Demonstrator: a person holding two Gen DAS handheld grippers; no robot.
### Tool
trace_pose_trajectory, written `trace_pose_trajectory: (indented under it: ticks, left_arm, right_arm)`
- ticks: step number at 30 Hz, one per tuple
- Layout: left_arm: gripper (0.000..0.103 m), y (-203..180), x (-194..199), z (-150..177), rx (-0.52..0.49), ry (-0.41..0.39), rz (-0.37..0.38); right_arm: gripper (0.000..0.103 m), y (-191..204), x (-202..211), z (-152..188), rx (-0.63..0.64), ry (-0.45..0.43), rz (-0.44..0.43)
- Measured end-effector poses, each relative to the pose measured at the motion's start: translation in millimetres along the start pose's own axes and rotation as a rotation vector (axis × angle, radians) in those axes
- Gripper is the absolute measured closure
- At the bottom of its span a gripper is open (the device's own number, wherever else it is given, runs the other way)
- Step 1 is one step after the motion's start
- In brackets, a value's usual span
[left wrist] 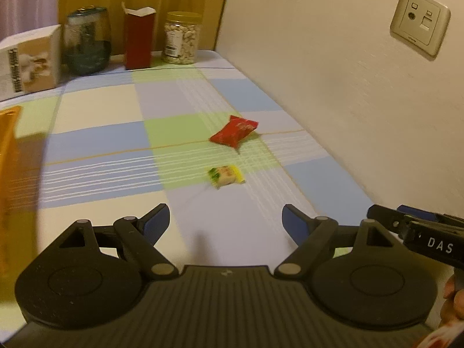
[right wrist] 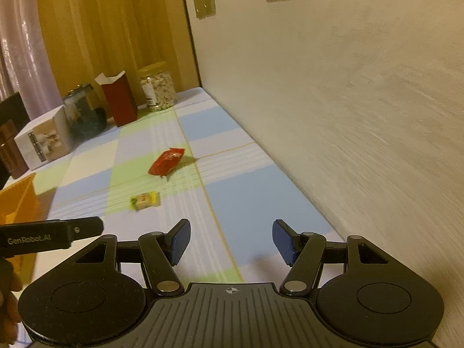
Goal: Organize snacks
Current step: 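Move both open tools toward the red candy and yellow candy on the table, then grasp the small yellow wrapped candy with the left tool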
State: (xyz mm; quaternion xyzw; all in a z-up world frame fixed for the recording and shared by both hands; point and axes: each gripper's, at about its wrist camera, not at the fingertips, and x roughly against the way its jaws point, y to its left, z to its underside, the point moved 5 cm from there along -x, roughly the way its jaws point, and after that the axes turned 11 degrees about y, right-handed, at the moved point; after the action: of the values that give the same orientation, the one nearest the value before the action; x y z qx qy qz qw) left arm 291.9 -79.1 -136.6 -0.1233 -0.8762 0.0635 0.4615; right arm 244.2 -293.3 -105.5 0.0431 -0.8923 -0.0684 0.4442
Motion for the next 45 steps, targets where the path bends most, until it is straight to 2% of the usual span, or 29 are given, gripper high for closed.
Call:
trace_pose_trajectory:
  ticks: [6, 10, 18, 26, 29, 33, 34, 35, 39, 45]
  left_arm:
    - [0.022, -2.7, -39.5, -8.1, -0.011, -0.003, 0.006]
    - [0.03, -6.4, -60.4, -14.5, -0.033, -0.008, 0.008]
    - [0.038, -15.9, -89.4, -22.7, -0.062, -0.013, -0.042]
    - [0.048, -25.7, -102.5, -29.4, -0.116, -0.05, -0.126]
    - [0.054, -23.7, -104.7, -32.4, -0.127, -0.059, -0.136]
    - [0.065, -21.6, -105.4, -35.3, -0.158, -0.056, -0.122]
    - [0.074, -21.7, -105.0, -35.4, -0.169, -0.055, -0.115]
    - [0.076, -21.8, -104.4, -35.5, -0.182, -0.054, -0.114]
    - [0.078, -18.4, -100.6, -35.3, -0.209, -0.037, -0.113]
    - [0.078, 5.9, -81.5, -36.9, -0.159, -0.034, -0.124]
  right_arm:
    - [0.04, -6.8, -25.8, -10.7, 0.025, -0.008, 0.008]
    - [0.04, -11.9, -37.5, -17.0, 0.014, -0.025, 0.011]
    - [0.04, -14.9, -54.5, -25.6, 0.012, -0.043, 0.011]
    - [0.04, -19.0, -65.9, -26.6, 0.008, -0.046, 0.017]
    - [0.04, -20.0, -71.0, -25.9, 0.008, -0.038, 0.018]
    - [0.04, -18.1, -76.7, -25.5, 0.01, -0.032, 0.017]
    - [0.04, -17.4, -77.7, -25.5, 0.01, -0.031, 0.015]
    - [0.04, -16.5, -78.8, -25.7, 0.011, -0.031, 0.013]
    - [0.04, -10.7, -82.4, -28.2, 0.019, -0.031, 0.006]
    - [0.04, 4.0, -92.1, -38.7, 0.042, -0.035, -0.035]
